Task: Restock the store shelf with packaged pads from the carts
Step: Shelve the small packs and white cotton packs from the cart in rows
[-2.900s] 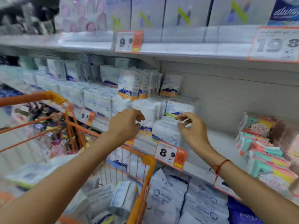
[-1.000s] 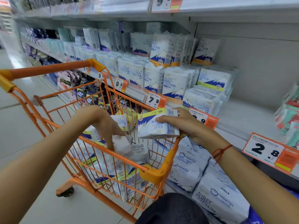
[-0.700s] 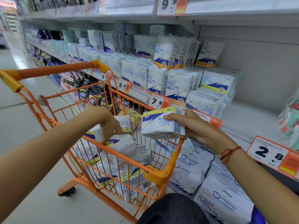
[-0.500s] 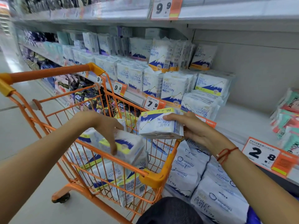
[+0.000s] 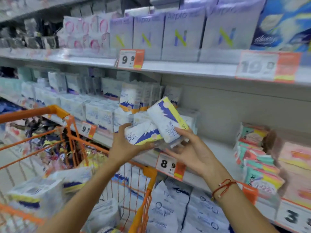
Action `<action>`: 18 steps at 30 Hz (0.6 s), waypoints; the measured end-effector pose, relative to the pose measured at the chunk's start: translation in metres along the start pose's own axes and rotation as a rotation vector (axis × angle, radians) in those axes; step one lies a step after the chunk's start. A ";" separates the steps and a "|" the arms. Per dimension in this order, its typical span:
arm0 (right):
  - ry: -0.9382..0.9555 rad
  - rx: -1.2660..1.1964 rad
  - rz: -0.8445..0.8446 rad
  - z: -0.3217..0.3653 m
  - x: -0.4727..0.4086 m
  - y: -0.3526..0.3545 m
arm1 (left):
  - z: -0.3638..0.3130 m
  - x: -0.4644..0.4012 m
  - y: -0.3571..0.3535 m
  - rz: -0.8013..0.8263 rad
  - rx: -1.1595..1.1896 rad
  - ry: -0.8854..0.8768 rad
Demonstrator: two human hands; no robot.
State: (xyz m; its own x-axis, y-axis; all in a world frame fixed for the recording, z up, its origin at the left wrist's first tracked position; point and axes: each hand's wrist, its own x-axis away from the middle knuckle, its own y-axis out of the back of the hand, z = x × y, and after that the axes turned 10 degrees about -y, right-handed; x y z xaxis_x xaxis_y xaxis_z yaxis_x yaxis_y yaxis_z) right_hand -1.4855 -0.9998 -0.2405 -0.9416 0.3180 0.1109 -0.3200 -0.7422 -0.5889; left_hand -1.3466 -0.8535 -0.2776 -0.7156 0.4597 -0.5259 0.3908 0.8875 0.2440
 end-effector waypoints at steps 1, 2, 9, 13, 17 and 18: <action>0.028 -0.004 -0.021 0.003 0.001 0.001 | 0.000 -0.003 -0.012 -0.033 0.076 -0.002; 0.047 -0.008 -0.048 0.007 0.002 0.003 | 0.000 -0.006 -0.023 -0.056 0.138 0.006; 0.117 -0.089 -0.185 0.029 0.004 0.027 | 0.028 -0.009 -0.053 -0.204 -0.022 -0.067; 0.108 -0.187 -0.175 0.032 0.007 0.041 | 0.024 -0.001 -0.054 -0.258 -0.079 -0.128; 0.051 -0.168 -0.146 0.028 0.014 0.040 | 0.022 0.000 -0.060 -0.237 -0.014 -0.101; 0.023 -0.167 -0.167 0.028 0.014 0.038 | 0.021 0.000 -0.061 -0.234 0.009 -0.079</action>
State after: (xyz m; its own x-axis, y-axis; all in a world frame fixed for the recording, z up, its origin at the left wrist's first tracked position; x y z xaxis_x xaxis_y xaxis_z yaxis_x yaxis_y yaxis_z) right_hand -1.5136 -1.0403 -0.2394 -0.8736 0.4430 0.2013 -0.4480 -0.5708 -0.6881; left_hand -1.3587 -0.9080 -0.3097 -0.7398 0.2376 -0.6295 0.2250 0.9691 0.1013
